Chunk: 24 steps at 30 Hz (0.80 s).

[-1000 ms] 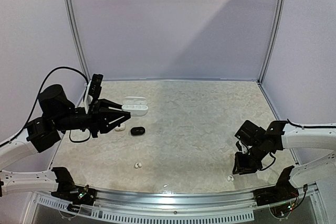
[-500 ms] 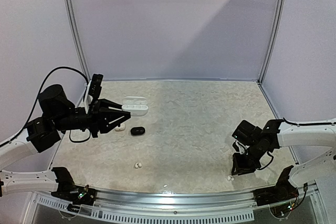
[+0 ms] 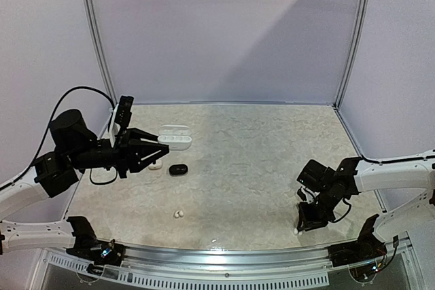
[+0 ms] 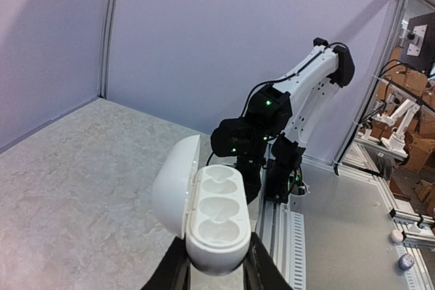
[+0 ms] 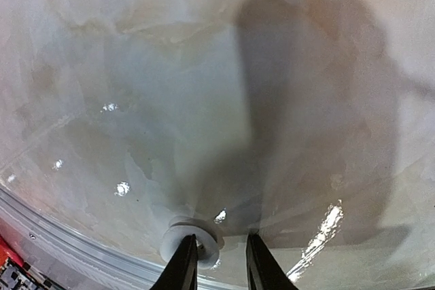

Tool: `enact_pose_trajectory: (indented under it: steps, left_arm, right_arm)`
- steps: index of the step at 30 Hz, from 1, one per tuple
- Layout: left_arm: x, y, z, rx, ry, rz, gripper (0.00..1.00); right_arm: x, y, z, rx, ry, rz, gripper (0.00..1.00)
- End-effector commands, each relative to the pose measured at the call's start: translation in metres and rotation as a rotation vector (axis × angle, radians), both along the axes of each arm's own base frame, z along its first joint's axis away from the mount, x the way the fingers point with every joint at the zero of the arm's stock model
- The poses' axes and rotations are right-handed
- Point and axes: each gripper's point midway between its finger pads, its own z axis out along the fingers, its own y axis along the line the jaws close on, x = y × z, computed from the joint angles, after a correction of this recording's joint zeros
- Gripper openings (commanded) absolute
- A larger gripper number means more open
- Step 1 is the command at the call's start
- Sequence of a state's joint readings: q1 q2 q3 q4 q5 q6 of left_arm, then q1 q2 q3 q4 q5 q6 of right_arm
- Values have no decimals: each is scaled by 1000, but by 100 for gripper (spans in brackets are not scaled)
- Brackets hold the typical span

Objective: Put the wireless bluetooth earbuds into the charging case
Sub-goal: Move the right earbud to the center of the board.

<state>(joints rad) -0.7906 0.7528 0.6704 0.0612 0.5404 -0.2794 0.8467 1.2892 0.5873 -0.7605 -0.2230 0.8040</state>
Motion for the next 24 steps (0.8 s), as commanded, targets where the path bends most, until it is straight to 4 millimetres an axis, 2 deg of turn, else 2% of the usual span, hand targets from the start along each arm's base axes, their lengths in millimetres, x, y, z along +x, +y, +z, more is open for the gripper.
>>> enact_pose_trajectory:
  steps: [1, 11, 15, 24]
  left_arm:
    - [4, 3, -3, 14, -5, 21, 0]
    - [5, 3, -4, 16, -2, 22, 0]
    - [4, 3, -4, 18, -5, 22, 0]
    - [5, 3, -3, 15, -5, 24, 0]
  right_arm:
    - [-10, 2, -5, 9, 24, 6, 24]
    - [-25, 13, -3, 31, 33, 8, 22]
    - [-30, 18, 0, 34, 43, 9, 26]
    - [-19, 30, 6, 13, 24, 32, 24]
